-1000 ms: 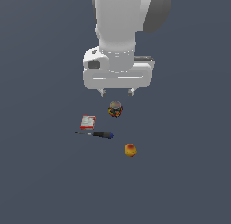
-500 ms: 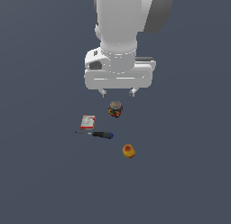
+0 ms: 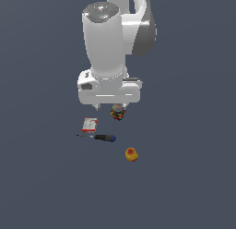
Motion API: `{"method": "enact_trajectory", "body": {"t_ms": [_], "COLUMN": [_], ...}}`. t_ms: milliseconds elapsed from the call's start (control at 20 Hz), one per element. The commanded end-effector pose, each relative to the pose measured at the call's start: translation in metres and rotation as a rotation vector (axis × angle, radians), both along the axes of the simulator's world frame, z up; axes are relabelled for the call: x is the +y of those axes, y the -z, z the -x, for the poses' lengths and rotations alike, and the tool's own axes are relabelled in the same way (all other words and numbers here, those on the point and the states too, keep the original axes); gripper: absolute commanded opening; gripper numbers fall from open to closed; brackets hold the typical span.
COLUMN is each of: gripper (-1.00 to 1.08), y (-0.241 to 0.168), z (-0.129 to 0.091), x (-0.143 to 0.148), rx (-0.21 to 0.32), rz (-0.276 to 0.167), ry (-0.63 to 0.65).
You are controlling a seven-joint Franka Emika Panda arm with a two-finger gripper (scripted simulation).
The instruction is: Pick up a designated object from a clutter of objects.
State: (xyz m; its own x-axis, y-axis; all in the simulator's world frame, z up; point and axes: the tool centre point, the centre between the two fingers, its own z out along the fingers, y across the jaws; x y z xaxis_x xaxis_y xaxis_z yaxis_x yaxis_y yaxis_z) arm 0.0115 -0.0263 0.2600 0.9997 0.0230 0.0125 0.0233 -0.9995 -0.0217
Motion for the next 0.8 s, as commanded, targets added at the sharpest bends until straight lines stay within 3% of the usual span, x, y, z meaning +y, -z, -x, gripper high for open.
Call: {"method": "enact_trajectory", "body": {"t_ms": [0, 750], "gripper": [1.0, 1.0], "y": [0.022, 0.161], "z": [0.002, 0.05], "x": [-0.015, -0.11], "rx": [0.001, 0.008], "rz": [-0.002, 0.01], "ry": [0.006, 0.051]}}
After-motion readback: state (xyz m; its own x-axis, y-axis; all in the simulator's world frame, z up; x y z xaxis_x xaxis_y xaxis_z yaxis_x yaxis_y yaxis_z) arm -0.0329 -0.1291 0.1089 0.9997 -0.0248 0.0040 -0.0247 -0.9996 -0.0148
